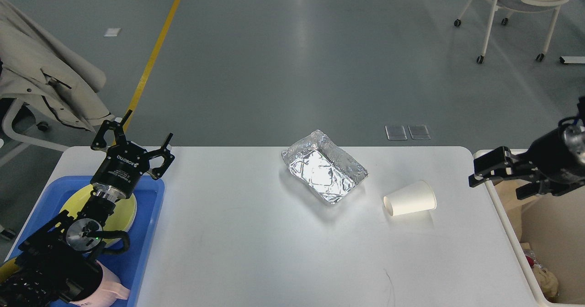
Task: Tidy desktop
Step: 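Raise the right gripper and move it toward the white paper cup, then grasp the paper cup and carry it into the white bin, then raise the right gripper and reach toward the foil tray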
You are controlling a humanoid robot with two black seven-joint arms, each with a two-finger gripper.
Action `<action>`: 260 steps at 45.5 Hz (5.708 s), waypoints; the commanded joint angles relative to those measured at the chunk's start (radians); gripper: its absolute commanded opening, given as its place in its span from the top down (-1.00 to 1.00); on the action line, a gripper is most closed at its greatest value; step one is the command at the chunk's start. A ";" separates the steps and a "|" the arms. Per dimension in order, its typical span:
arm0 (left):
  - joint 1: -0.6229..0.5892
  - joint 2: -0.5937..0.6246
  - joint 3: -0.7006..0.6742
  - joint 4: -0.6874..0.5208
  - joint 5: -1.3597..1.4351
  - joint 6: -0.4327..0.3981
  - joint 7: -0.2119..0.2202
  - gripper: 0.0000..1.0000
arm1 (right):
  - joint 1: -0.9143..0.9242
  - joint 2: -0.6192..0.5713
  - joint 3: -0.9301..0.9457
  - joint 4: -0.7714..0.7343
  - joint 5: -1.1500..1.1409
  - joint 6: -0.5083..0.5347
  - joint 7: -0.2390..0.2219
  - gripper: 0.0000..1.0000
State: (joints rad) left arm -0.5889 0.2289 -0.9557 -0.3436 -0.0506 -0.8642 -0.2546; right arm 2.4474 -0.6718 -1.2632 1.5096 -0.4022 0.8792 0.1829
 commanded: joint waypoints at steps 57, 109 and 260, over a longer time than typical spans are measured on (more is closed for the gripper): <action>0.000 0.000 0.000 0.000 0.000 -0.001 0.000 -1.00 | -1.185 0.422 0.407 -0.850 0.674 -0.606 -0.428 -1.00; 0.000 0.000 0.000 0.000 0.000 0.001 0.000 -1.00 | -1.293 0.431 0.506 -0.850 0.652 -0.852 -0.379 1.00; 0.000 0.000 0.000 0.000 0.000 0.001 0.000 -1.00 | -1.168 0.612 0.491 -0.950 0.714 -0.577 -0.436 -1.00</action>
State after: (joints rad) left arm -0.5890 0.2286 -0.9557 -0.3435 -0.0506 -0.8647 -0.2546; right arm 1.4363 -0.1114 -0.9042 0.6404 0.2953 0.4321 -0.1708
